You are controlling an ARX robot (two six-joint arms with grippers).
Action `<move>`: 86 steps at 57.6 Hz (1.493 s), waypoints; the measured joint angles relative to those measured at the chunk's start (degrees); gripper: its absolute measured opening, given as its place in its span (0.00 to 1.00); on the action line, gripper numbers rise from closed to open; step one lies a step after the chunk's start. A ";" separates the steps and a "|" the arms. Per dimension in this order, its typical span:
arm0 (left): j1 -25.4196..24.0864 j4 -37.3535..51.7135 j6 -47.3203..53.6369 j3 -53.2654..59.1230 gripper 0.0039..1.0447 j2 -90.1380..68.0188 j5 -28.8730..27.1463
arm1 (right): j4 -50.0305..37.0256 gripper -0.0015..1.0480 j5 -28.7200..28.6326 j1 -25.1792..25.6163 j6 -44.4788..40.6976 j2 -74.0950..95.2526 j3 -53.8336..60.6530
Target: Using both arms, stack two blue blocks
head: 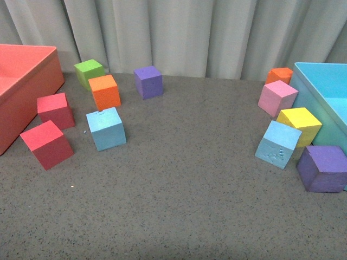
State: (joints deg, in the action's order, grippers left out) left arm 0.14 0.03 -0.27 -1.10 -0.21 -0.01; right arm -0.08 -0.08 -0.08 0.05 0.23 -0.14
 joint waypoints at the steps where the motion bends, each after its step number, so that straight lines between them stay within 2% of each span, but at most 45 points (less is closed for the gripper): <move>1: 0.00 0.00 0.00 0.00 0.94 0.02 -0.02 | 0.00 0.91 0.00 0.00 -0.02 -0.02 0.00; 86: 0.00 0.00 0.00 0.00 0.94 0.00 -0.02 | -0.02 0.91 0.00 0.00 0.00 -0.02 0.00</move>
State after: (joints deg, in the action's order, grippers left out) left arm 0.14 0.03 -0.27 -1.10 -0.21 -0.03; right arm -0.10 -0.08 -0.08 0.05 0.21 -0.14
